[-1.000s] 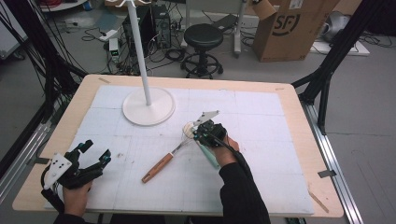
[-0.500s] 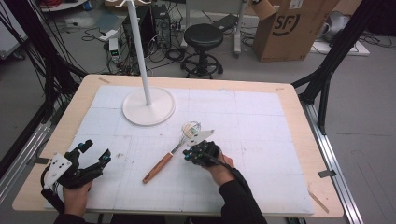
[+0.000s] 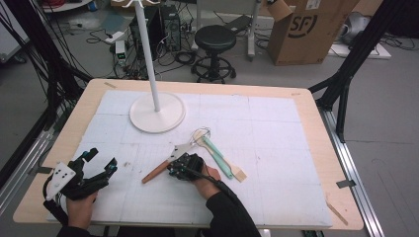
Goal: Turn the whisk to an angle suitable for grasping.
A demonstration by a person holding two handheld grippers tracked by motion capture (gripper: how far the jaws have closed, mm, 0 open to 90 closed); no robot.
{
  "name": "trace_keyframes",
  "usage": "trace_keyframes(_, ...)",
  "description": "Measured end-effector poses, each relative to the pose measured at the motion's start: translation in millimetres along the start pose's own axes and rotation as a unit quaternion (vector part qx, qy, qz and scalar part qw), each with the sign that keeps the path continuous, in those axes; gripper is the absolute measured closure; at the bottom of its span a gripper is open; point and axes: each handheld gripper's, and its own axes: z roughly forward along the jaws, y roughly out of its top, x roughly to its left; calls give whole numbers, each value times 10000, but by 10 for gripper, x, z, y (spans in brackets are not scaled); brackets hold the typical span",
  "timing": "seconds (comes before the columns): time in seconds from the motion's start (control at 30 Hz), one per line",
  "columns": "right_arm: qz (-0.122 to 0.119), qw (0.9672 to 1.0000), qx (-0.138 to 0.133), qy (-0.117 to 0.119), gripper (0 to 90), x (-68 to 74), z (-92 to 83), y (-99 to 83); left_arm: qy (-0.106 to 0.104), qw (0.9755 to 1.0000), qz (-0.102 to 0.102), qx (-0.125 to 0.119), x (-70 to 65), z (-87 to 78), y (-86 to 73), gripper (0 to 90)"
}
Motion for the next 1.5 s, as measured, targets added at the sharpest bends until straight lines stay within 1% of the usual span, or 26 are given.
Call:
trace_keyframes(0.1,62,9999,-30,-112,894,-12,72,63,-1,10000,-1,0,0,0,0,230)
trace_keyframes(0.23,166,9991,-71,-383,894,-41,187,168,-2,10000,-1,-6,1,-1,0,230)
trace_keyframes(0.33,350,9978,-172,-545,894,-81,282,247,-10,10000,4,-8,2,-2,0,230)
trace_keyframes(0.43,450,9967,-276,-613,894,-116,343,324,-19,10000,0,-16,3,-4,-1,230)
trace_keyframes(0.47,426,9966,-337,-617,894,-127,339,335,-27,10000,-11,-24,2,-4,-1,230)
trace_keyframes(0.5,471,9963,-387,-609,894,-126,303,344,-31,10000,-16,-29,1,-4,-2,230)
trace_keyframes(0.53,445,9963,-426,-598,894,-144,264,344,-37,10000,-7,-24,2,-5,-1,230)
trace_keyframes(0.63,489,9949,-630,-622,894,-189,72,302,-45,10000,-7,-26,5,-7,-1,230)
trace_keyframes(0.67,503,9944,-666,-655,894,-215,-10,274,-46,10000,-5,-22,6,-7,-2,230)
trace_keyframes(0.7,578,9925,-725,-799,894,-279,-177,193,-47,10000,-6,-22,5,-7,-1,230)
trace_keyframes(0.73,578,9925,-725,-799,894,-279,-177,193,-49,10000,-11,-27,4,-6,-2,230)
trace_keyframes(0.77,596,9917,-738,-863,894,-310,-242,153,-45,10000,-10,-27,3,-6,-2,230)
trace_keyframes(0.8,777,9879,-823,-1063,894,-415,-435,5,-47,10000,-11,-20,4,-6,-1,230)
trace_keyframes(0.83,777,9879,-823,-1063,894,-415,-435,5,-46,10000,-14,-24,4,-6,-1,230)
trace_keyframes(0.87,855,9862,-843,-1144,894,-452,-498,-50,-39,10000,-6,-13,6,-6,-1,231)
trace_keyframes(0.93,1109,9797,-899,-1408,894,-598,-682,-227,-28,10000,-11,-21,4,-5,-1,234)
trace_keyframes(1.0,1298,9748,-917,-1563,894,-699,-774,-318,-34,10000,-3,-41,2,-6,-2,257)
trace_keyframes(1.03,1486,9701,-948,-1670,894,-795,-840,-380,-45,10000,9,-34,3,-8,-1,317)
trace_keyframes(1.07,1486,9701,-948,-1670,894,-795,-840,-380,-64,10000,15,-34,2,-9,-1,317)
trace_keyframes(1.1,1537,9686,-950,-1705,894,-822,-852,-393,-88,10000,27,-40,-1,-8,-1,347)
trace_keyframes(1.23,1607,9662,-826,-1836,894,-985,-811,-396,-106,9999,22,-29,-1,-4,0,412)
trace_keyframes(1.33,1624,9667,-672,-1860,894,-1093,-733,-333,-105,9999,23,-13,-1,-3,0,395)
trace_keyframes(1.37,1601,9673,-702,-1840,893,-1157,-682,-230,-102,9999,24,-6,0,-2,0,385)
trace_keyframes(1.43,1580,9677,-671,-1845,893,-1172,-670,-200,-83,10000,23,1,-1,-1,1,378)
trace_keyframes(1.47,1509,9687,-622,-1873,893,-1203,-640,-140,-77,10000,18,12,2,0,1,370)
trace_keyframes(1.5,1529,9688,-563,-1868,893,-1246,-615,-107,-79,10000,16,6,3,-1,1,367)
